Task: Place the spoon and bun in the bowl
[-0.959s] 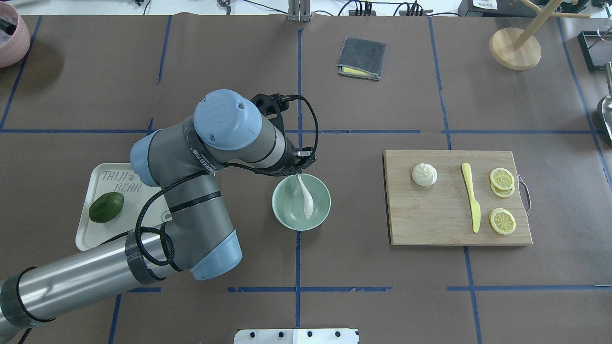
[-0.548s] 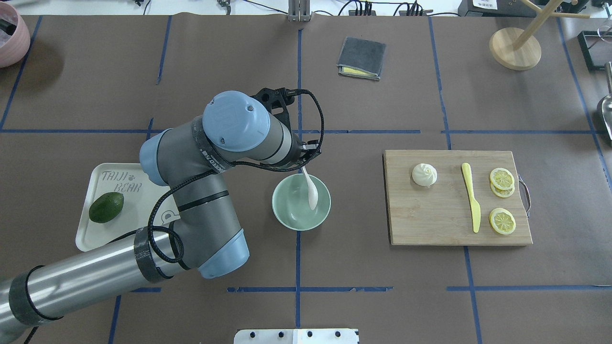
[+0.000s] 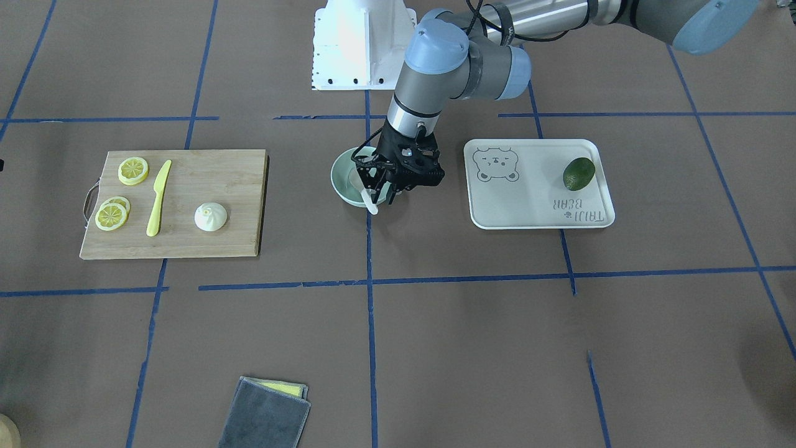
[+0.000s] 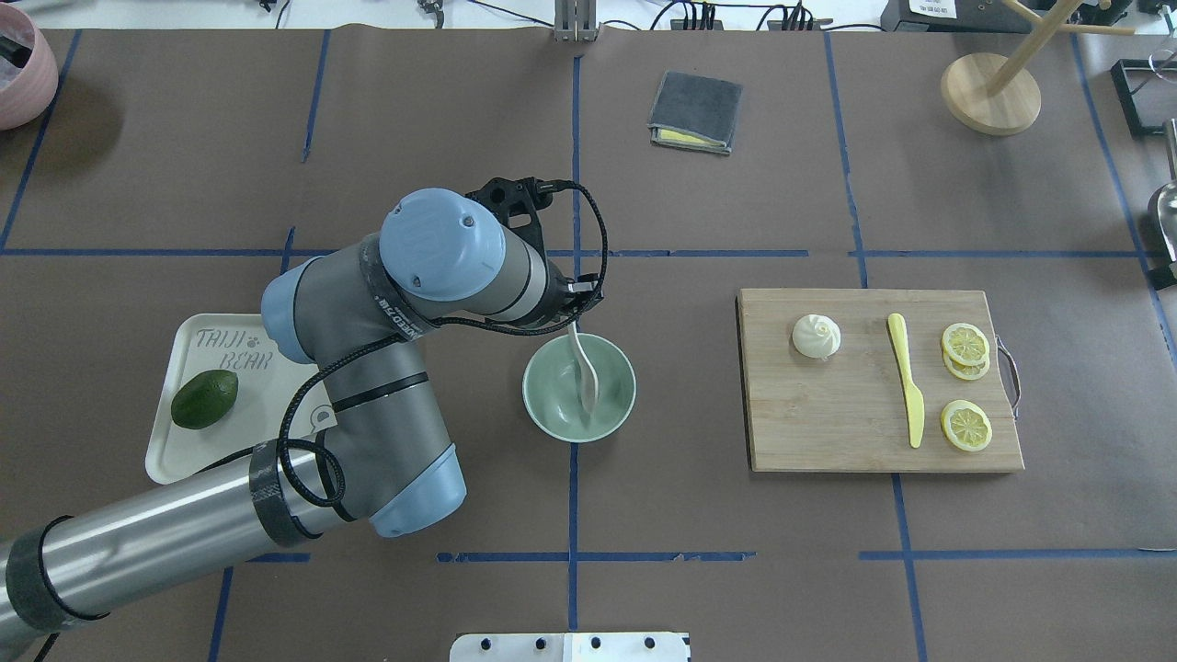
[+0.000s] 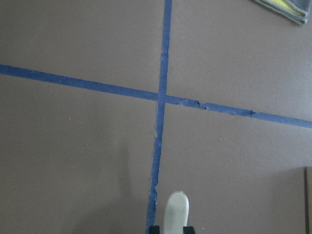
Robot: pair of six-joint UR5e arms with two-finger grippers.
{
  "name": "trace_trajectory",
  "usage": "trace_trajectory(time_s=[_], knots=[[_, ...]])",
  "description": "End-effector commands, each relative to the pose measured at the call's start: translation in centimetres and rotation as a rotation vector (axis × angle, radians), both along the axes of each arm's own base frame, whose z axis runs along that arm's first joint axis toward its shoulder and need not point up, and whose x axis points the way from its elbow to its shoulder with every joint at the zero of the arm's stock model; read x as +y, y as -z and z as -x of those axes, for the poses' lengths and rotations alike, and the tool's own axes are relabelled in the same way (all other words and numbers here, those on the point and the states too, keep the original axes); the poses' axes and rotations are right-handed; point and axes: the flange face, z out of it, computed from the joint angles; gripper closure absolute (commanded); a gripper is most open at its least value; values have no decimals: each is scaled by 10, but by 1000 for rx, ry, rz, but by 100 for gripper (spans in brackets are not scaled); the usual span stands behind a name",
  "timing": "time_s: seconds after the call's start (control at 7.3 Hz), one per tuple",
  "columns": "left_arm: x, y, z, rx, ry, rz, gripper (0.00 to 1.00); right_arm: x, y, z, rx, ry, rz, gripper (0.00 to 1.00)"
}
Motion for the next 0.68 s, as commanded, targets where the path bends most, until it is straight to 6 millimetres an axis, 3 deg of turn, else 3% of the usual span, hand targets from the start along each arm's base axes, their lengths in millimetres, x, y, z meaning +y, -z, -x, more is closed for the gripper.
trace_trajectory(time_s=[0.0,0.14,0.27,0.41,0.55], knots=[[6,-25,47,-22,-23,-94,0,13,32,63,-87,-54,73,0],[0,-41,64,-53,-31,-135,0,11,55,106,-95,-63,81,0],[-4,-55,89,-75,-34,-174,0,11,83,167,-82,-88,100,0],[1,-66,102,-82,-33,-175,0,19,96,213,-52,-112,74,0],[1,-66,104,-83,-29,-177,0,22,104,241,-38,-105,64,0]])
